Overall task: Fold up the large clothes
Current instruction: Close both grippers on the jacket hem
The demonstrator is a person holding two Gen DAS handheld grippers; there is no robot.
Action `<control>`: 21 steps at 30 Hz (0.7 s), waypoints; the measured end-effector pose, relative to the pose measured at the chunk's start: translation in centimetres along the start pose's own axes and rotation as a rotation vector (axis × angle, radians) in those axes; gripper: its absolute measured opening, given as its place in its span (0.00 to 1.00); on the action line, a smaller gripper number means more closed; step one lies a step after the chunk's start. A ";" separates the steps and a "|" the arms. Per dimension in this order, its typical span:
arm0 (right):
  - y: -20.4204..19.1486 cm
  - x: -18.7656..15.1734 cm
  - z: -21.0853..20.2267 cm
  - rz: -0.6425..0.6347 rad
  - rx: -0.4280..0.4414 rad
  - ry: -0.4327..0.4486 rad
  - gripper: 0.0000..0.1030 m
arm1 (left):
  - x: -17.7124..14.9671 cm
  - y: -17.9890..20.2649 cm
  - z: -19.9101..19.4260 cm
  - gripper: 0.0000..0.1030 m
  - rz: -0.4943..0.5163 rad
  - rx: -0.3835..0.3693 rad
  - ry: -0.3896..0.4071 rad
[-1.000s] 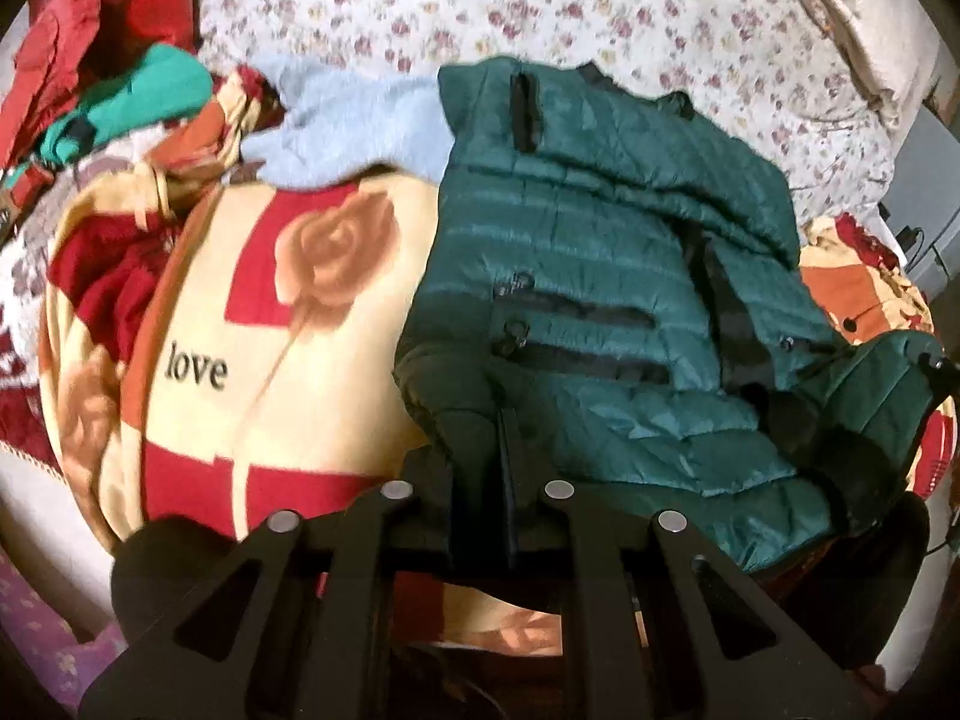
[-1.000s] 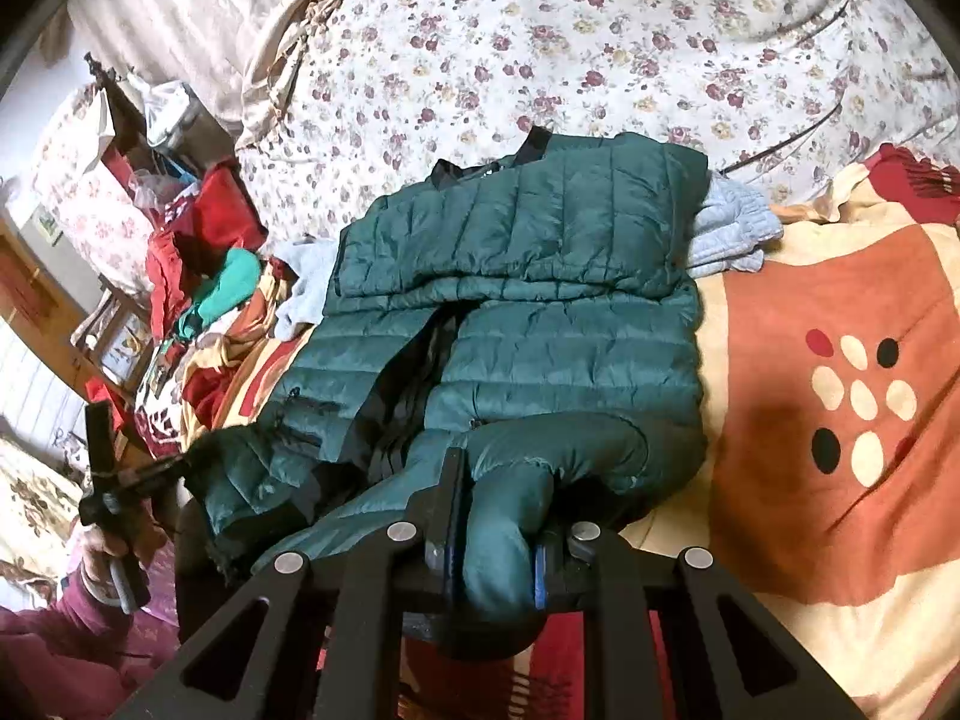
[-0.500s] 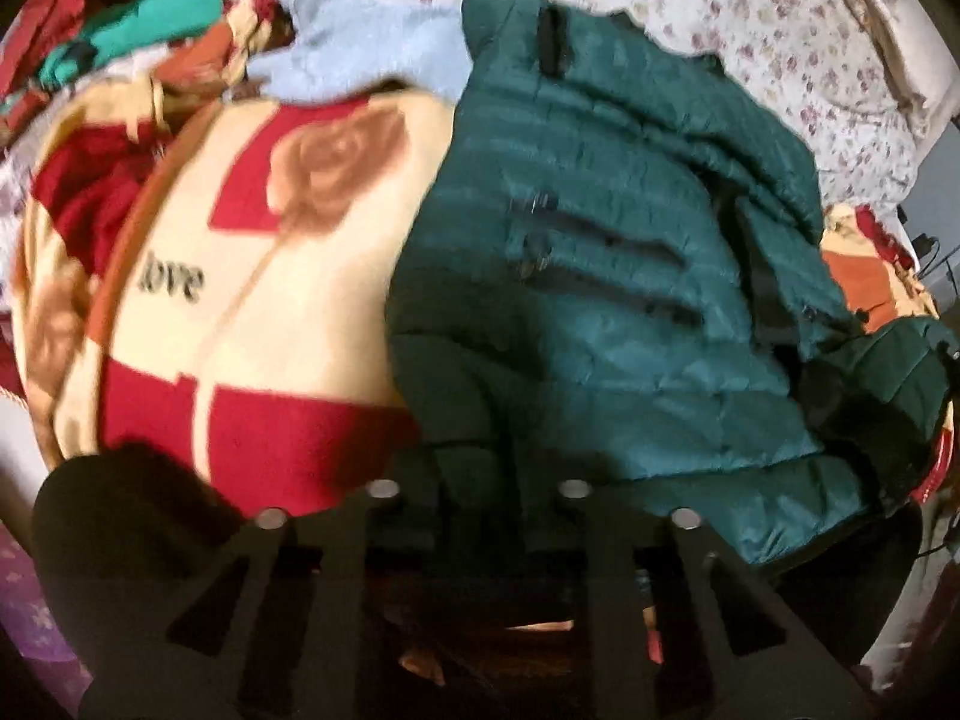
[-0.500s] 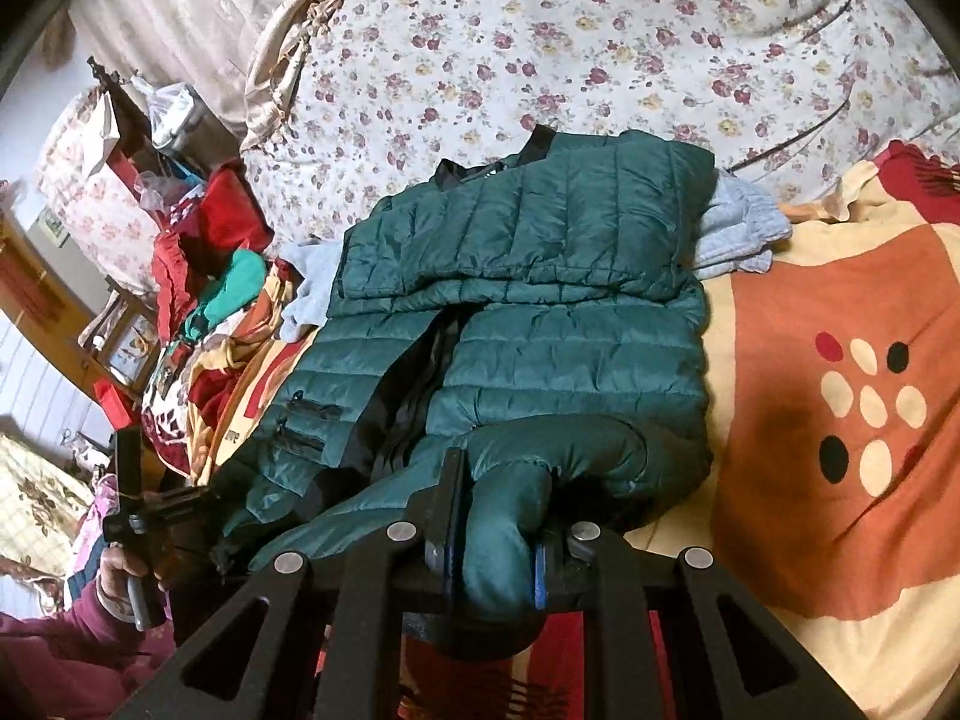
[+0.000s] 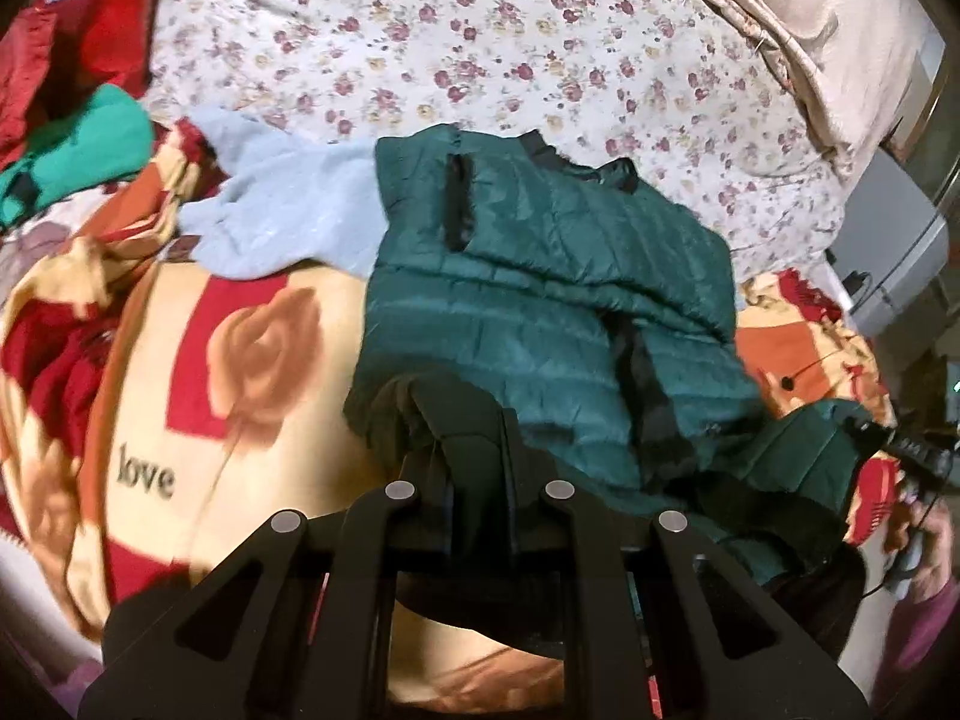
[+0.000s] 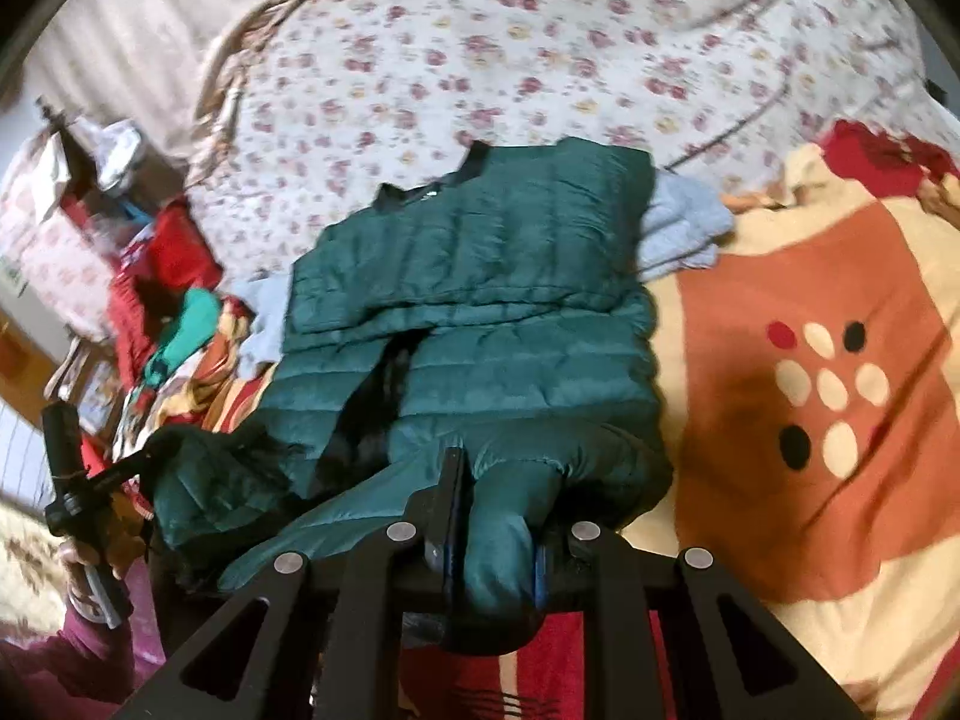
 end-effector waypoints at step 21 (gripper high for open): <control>0.1 3.9 1.0 -0.033 0.056 0.039 0.15 | 1.8 -0.1 0.5 0.10 -0.075 0.116 0.077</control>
Point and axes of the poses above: each gripper's, at about its wrist camera, not at the fingertips, and z roughly the way its jaws point, y to its right, x to its top, the point moved 1 cm from there along z, roughly the way its jaws point, and after that the axes turned 4 degrees about -y, right-handed, at the moved point
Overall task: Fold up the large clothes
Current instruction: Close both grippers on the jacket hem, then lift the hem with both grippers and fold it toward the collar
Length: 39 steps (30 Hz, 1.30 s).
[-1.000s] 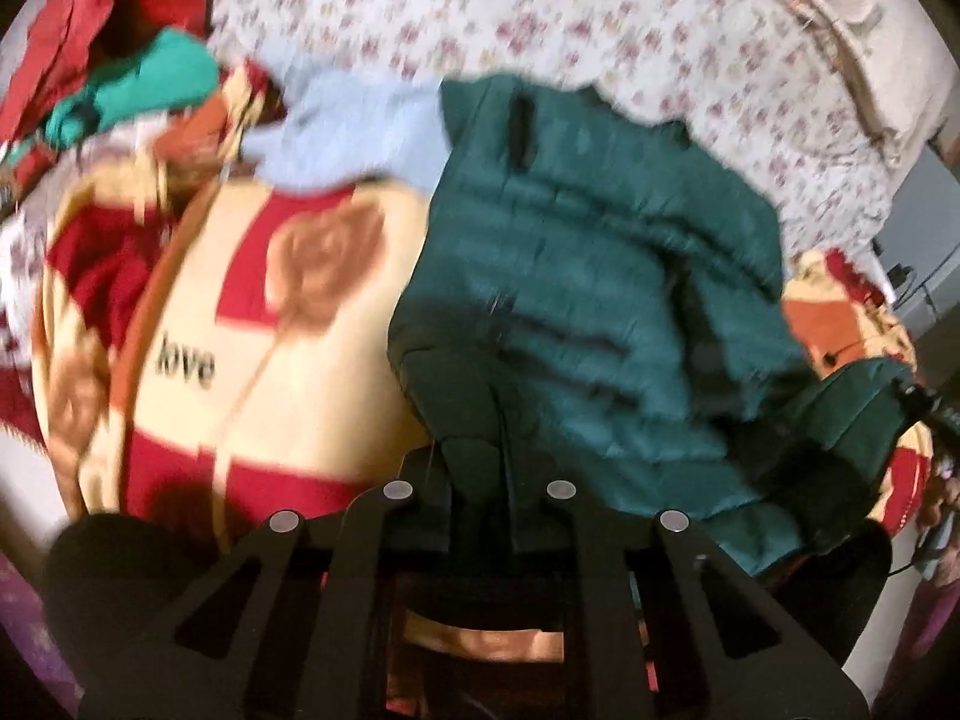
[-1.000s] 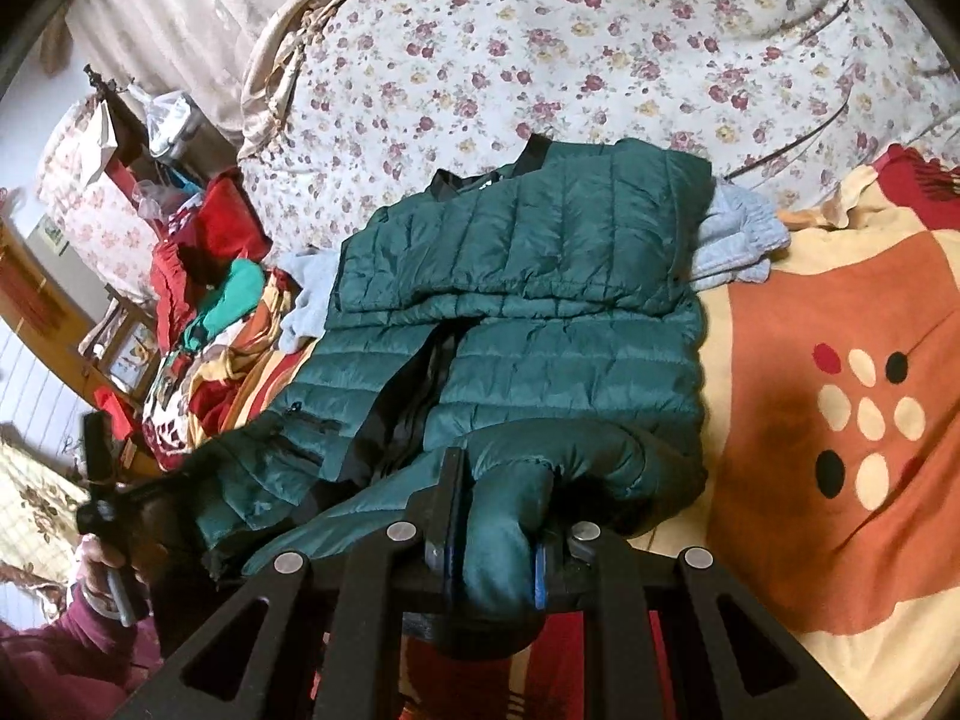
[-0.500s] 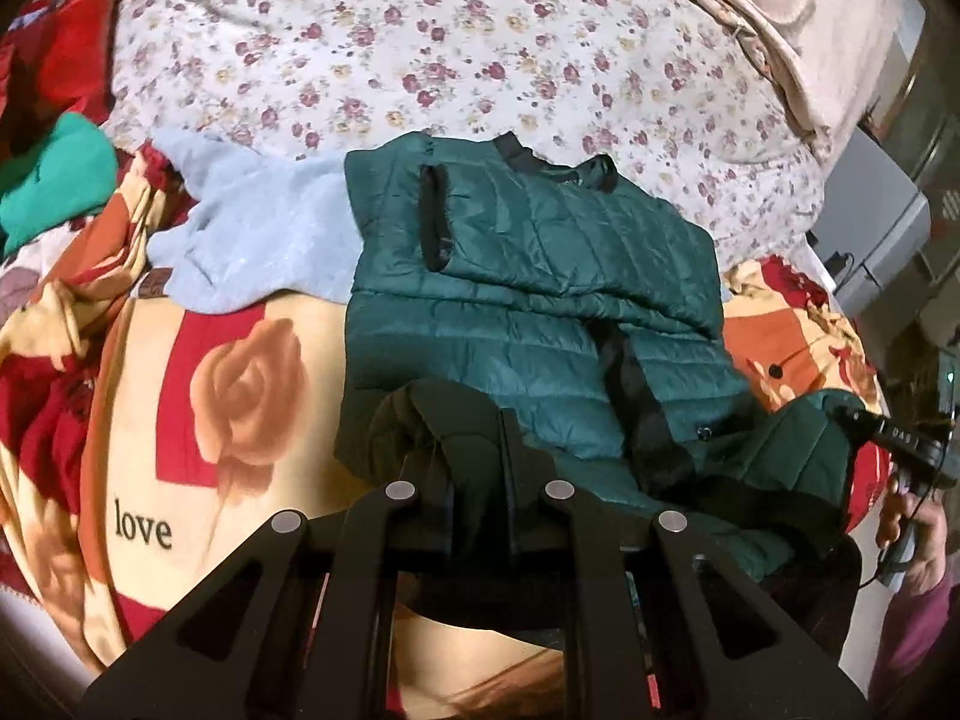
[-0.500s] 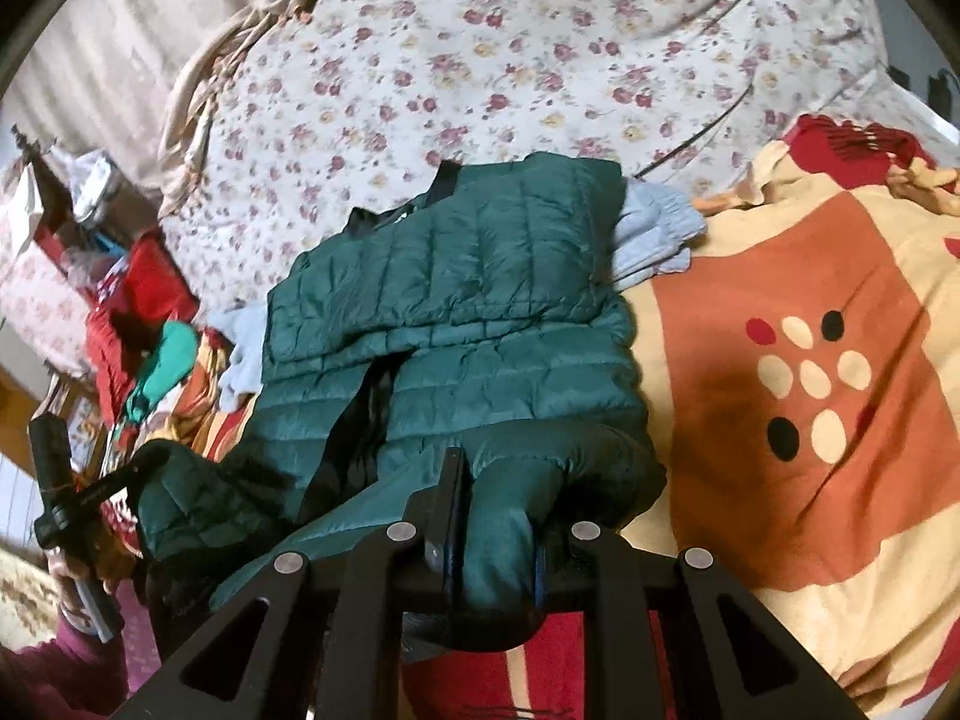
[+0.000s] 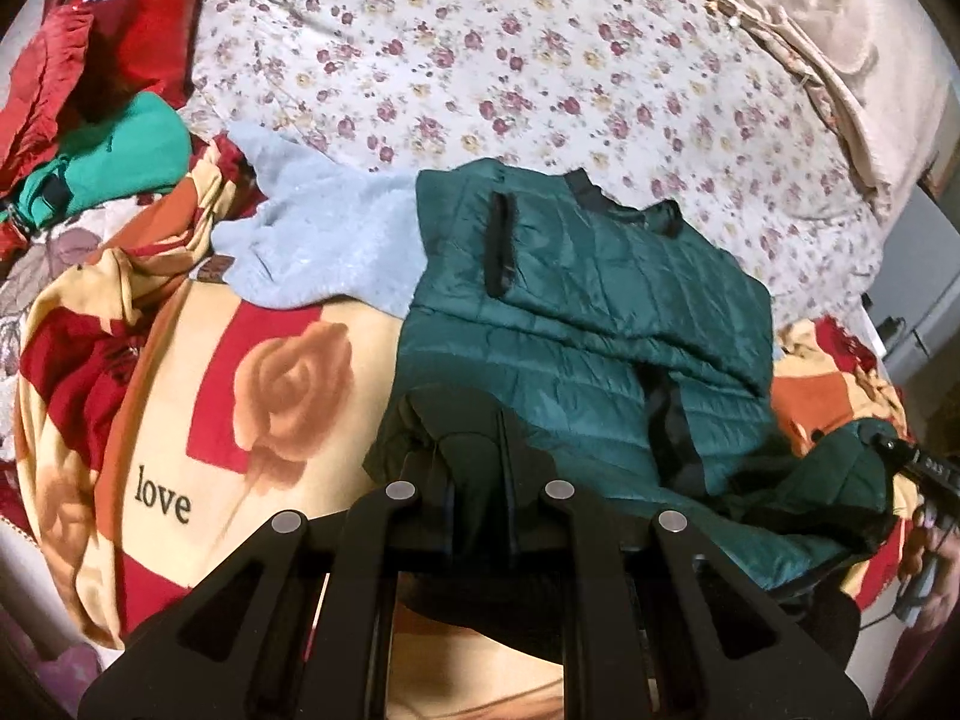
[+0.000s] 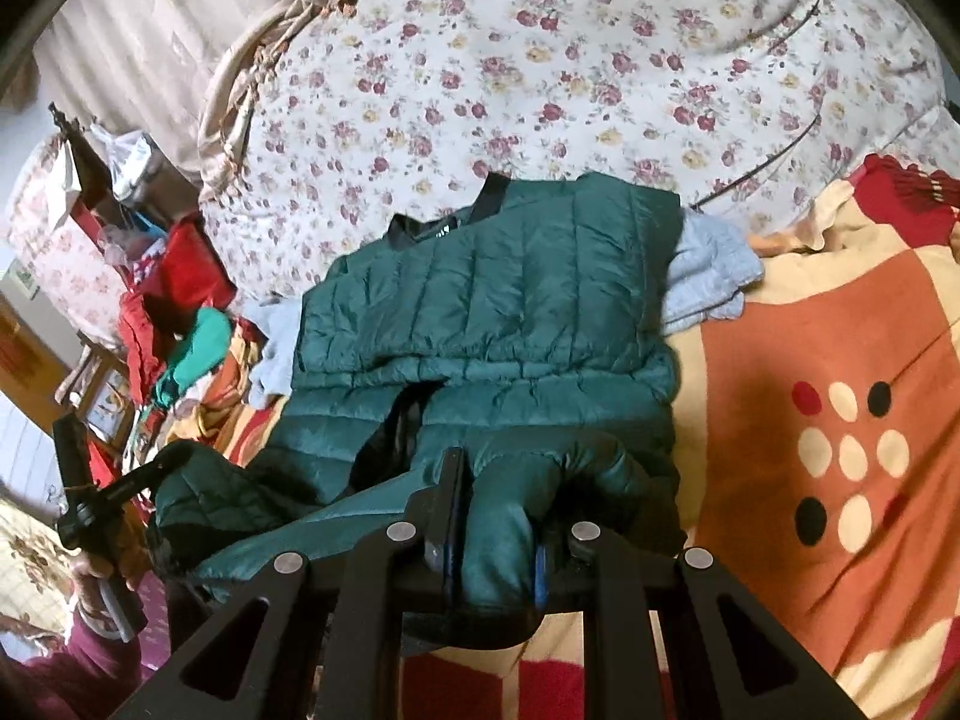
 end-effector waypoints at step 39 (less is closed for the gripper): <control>2.2 16.7 7.5 -0.027 -0.215 0.102 0.15 | 15.7 3.5 8.6 0.10 0.007 0.215 0.176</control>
Point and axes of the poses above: each gripper's, at about its wrist camera, not at the fingertips, and z roughly the way its jaws point, y to its right, x to its top, the point moved 1 cm from there along z, roughly the way its jaws point, and after that the axes turned 4 degrees about -y, right-handed, at the moved point
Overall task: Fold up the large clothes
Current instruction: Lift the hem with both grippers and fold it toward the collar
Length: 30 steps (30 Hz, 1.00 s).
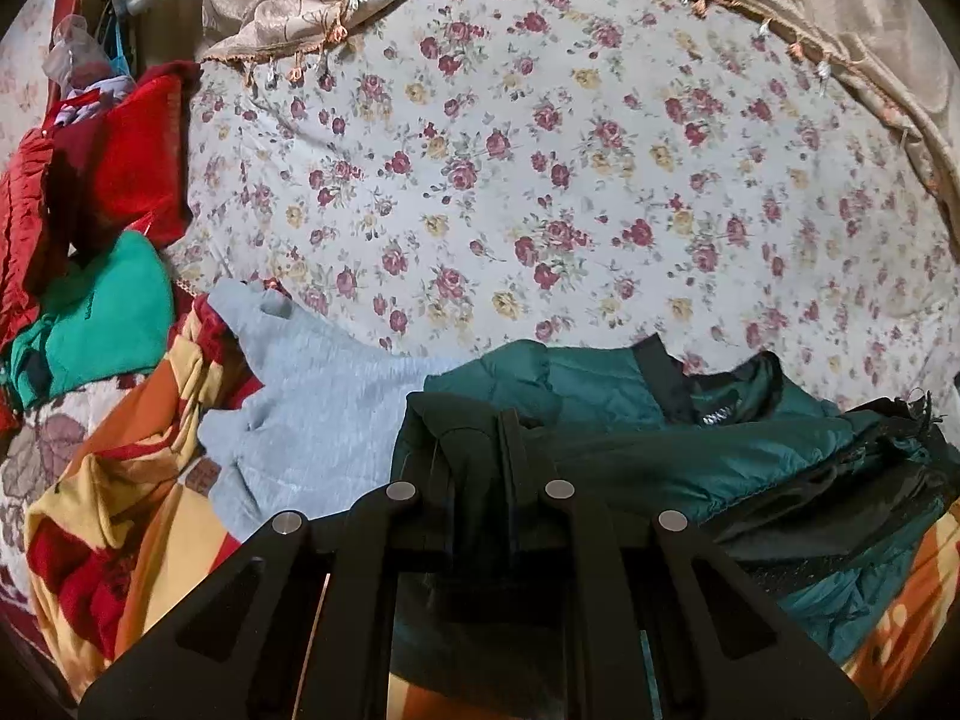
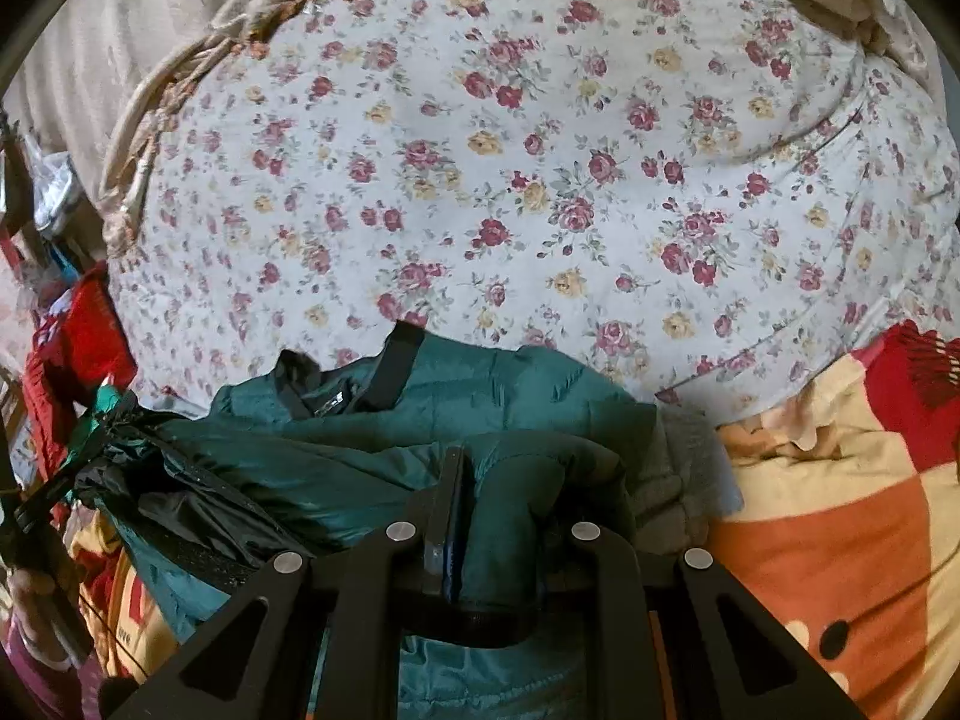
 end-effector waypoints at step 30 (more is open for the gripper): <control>4.3 2.0 6.0 0.213 0.123 0.077 0.79 | 0.8 2.9 14.2 0.14 -0.012 0.166 -0.084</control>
Point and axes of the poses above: each gripper's, at about its wrist camera, not at the fingertips, and z roughly the way its jaws point, y to its right, x to its top, the point moved 1 cm from there along z, roughly the way its jaws point, and after that the axes turned 4 degrees about -y, right-handed, at the moved point
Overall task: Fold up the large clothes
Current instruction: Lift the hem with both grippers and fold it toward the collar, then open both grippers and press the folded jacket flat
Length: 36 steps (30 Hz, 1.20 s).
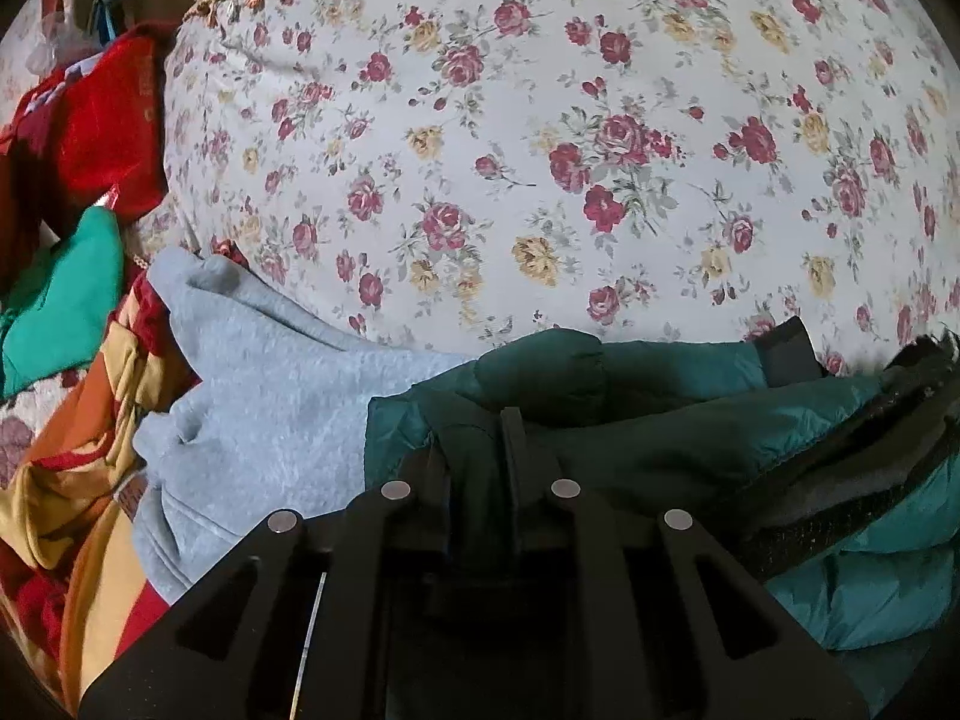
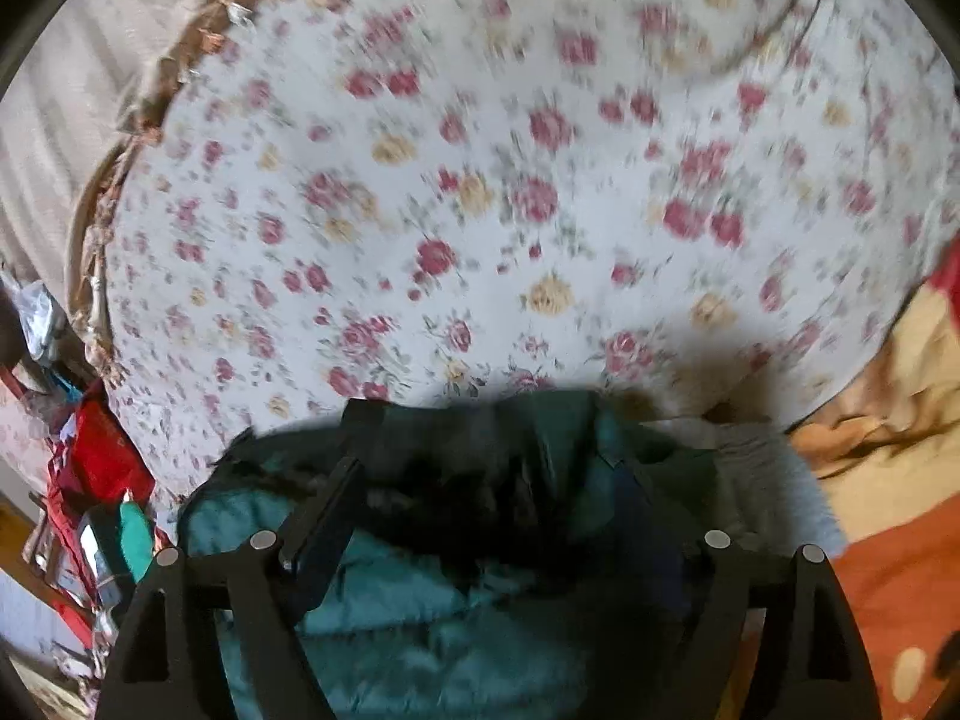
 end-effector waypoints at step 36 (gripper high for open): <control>-10.4 -4.6 7.2 -0.400 -0.129 -0.077 0.77 | -2.3 -0.5 -3.2 0.84 0.049 -0.148 0.026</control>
Point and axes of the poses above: each gripper's, at about its wrist camera, not at the fingertips, and z roughly the way its jaws point, y to its right, x to its top, the point moved 1 cm from there along z, roughly the way its jaws point, and after that the axes turned 4 degrees about -y, right-handed, at the moved point
